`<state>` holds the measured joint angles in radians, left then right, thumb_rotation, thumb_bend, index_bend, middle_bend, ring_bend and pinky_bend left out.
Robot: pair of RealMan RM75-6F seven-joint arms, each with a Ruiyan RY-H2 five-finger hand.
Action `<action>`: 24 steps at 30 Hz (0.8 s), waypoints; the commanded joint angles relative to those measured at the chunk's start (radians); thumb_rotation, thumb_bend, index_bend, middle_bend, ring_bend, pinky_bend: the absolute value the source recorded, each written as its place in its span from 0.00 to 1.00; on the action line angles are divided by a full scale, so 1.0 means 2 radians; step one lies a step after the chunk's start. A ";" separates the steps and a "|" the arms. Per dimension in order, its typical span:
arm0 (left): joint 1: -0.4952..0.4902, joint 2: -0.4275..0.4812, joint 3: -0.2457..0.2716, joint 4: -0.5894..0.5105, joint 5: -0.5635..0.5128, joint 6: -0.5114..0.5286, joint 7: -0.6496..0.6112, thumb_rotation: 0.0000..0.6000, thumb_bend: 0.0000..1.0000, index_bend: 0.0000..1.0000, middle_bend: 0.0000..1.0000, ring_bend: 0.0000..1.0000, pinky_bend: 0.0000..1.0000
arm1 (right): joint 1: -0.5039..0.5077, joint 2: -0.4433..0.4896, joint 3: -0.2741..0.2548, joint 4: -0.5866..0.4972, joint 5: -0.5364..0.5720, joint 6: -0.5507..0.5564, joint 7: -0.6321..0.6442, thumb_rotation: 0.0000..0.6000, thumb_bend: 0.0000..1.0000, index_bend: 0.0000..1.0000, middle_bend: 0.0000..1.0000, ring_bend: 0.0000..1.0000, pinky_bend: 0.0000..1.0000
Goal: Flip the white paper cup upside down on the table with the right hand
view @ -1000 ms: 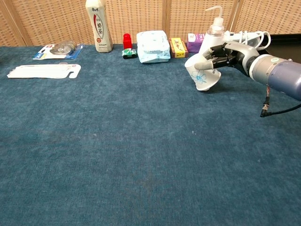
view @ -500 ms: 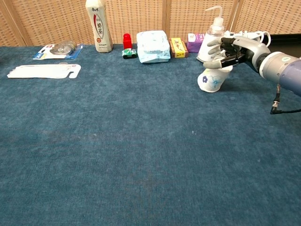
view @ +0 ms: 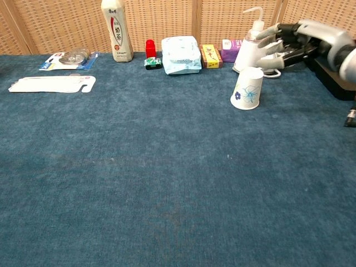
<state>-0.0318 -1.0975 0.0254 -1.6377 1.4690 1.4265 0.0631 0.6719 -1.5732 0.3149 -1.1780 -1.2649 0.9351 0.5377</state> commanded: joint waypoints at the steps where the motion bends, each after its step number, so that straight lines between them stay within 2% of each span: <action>1: 0.000 -0.001 0.001 0.000 0.000 -0.001 0.001 0.95 0.23 0.37 0.38 0.25 0.28 | -0.041 0.051 -0.004 -0.090 0.026 0.052 -0.090 0.83 0.27 0.30 0.27 0.26 0.12; 6: 0.001 -0.007 -0.001 0.006 0.003 0.005 0.001 0.95 0.23 0.37 0.38 0.25 0.28 | -0.075 0.078 -0.021 -0.157 0.027 0.108 -0.173 0.83 0.27 0.40 0.32 0.30 0.16; 14: 0.007 -0.018 -0.002 0.021 0.005 0.018 0.001 0.95 0.23 0.37 0.38 0.25 0.28 | -0.131 0.096 -0.078 -0.202 -0.022 0.220 -0.357 0.83 0.27 0.46 0.37 0.36 0.23; 24: 0.014 -0.026 -0.002 0.032 0.008 0.030 0.005 0.96 0.23 0.37 0.38 0.25 0.28 | -0.195 0.124 -0.127 -0.269 -0.051 0.288 -0.447 0.83 0.27 0.47 0.38 0.36 0.23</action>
<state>-0.0046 -1.1501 0.0207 -1.5744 1.4841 1.4872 0.0731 0.3067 -1.3409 0.0839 -1.6910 -1.3502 1.4916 -0.3334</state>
